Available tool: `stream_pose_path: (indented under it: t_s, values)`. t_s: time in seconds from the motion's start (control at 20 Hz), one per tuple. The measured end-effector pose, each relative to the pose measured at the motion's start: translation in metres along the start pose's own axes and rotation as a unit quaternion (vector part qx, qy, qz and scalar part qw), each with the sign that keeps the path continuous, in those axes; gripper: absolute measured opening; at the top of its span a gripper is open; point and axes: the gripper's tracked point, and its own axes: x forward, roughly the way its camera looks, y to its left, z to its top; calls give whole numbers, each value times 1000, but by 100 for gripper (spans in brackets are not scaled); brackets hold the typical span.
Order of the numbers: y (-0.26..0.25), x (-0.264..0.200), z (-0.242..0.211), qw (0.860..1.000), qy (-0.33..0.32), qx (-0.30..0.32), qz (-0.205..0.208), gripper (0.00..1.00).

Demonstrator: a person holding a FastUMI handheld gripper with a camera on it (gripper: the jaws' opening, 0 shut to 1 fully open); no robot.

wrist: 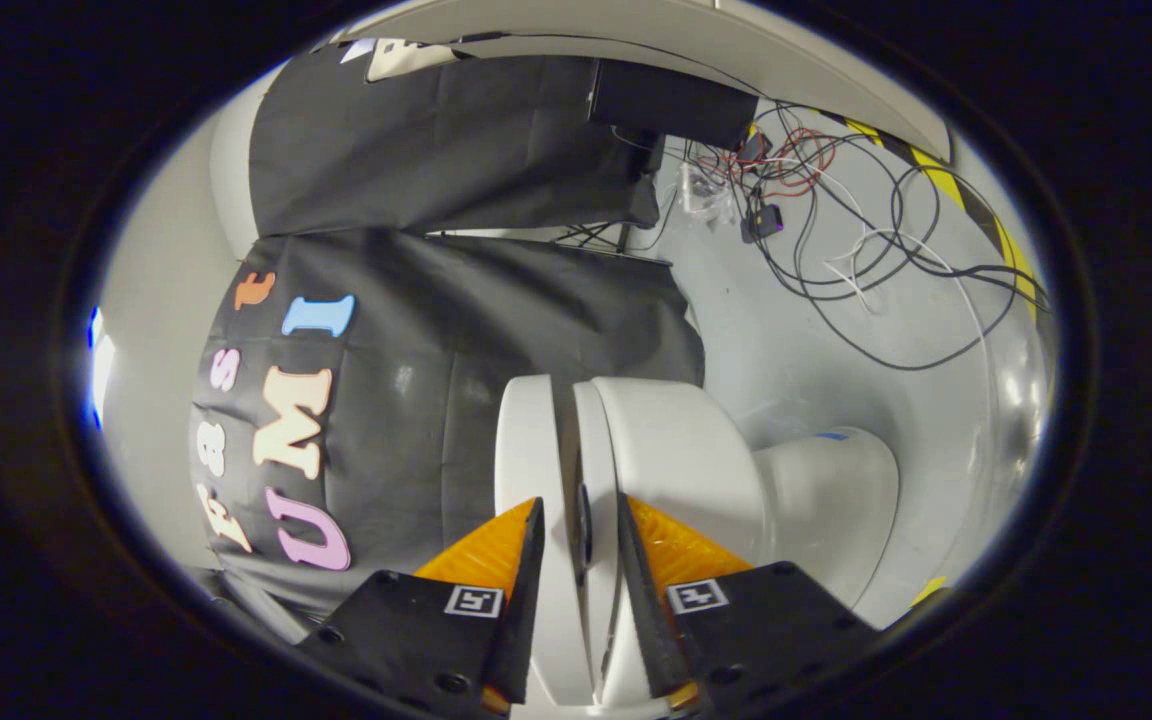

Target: Open the toilet lid.

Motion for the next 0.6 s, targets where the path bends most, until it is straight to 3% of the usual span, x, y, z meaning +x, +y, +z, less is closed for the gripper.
stream_pose_path:
  t_s: [0.1,0.35,0.6]
  values:
    - [4,1,1,1000,6,27,14,10]
    - [11,-1,-18,999,29,-6,29,10]
    - [13,0,-18,996,42,-85,-5,7]
